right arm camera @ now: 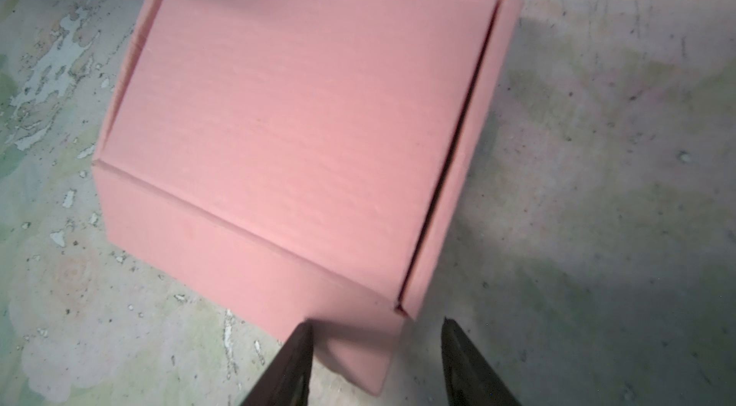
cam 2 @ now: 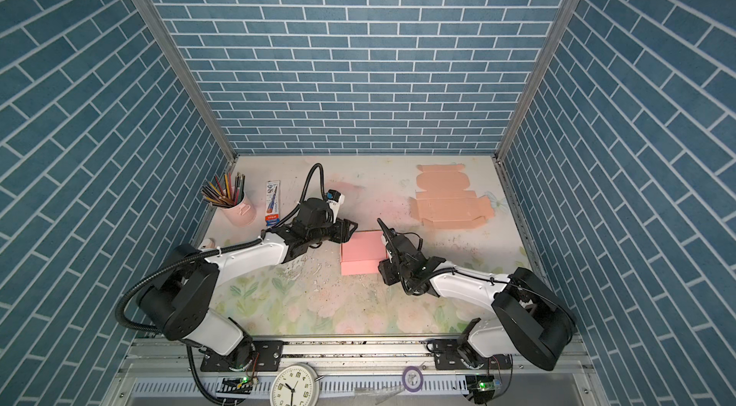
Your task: Fold the paper box
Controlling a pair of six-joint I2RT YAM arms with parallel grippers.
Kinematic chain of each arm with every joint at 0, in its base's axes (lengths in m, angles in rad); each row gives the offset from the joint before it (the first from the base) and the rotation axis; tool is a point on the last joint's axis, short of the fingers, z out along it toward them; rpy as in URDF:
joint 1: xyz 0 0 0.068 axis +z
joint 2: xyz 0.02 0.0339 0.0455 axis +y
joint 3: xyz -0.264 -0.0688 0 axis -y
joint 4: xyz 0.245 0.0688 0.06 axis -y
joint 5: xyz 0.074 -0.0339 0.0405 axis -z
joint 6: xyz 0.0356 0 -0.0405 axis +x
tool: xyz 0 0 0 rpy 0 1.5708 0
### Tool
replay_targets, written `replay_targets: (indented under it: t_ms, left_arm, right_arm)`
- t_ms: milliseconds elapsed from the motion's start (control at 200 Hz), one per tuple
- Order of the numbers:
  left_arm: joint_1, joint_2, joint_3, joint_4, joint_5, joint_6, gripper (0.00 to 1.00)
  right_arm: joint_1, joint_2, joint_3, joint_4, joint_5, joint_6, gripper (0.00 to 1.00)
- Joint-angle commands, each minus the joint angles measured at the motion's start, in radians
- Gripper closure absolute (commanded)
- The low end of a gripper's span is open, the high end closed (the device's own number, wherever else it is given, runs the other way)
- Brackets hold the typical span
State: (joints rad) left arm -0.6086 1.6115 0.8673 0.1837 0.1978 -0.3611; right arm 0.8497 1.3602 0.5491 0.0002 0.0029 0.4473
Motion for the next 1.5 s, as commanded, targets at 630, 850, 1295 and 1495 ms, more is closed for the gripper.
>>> replay_targets:
  t_ms: [630, 850, 1295, 1495]
  left_arm:
    - [0.044, 0.129, 0.005, 0.034, 0.105, 0.027, 0.38]
    - [0.046, 0.105, -0.039, 0.039, 0.104, 0.023, 0.38]
    - [0.043, 0.042, -0.136, 0.077, 0.152, -0.012, 0.4]
    - [0.044, 0.022, -0.173, 0.1, 0.168, -0.03, 0.41]
  right_arm:
    - [-0.082, 0.071, 0.063, 0.041, -0.018, -0.057, 0.47]
    - [-0.111, 0.09, 0.075, 0.046, -0.029, -0.076, 0.47]
    - [-0.121, 0.143, 0.106, 0.055, -0.031, -0.089, 0.47]
    - [-0.12, 0.163, 0.12, 0.056, -0.034, -0.091, 0.47]
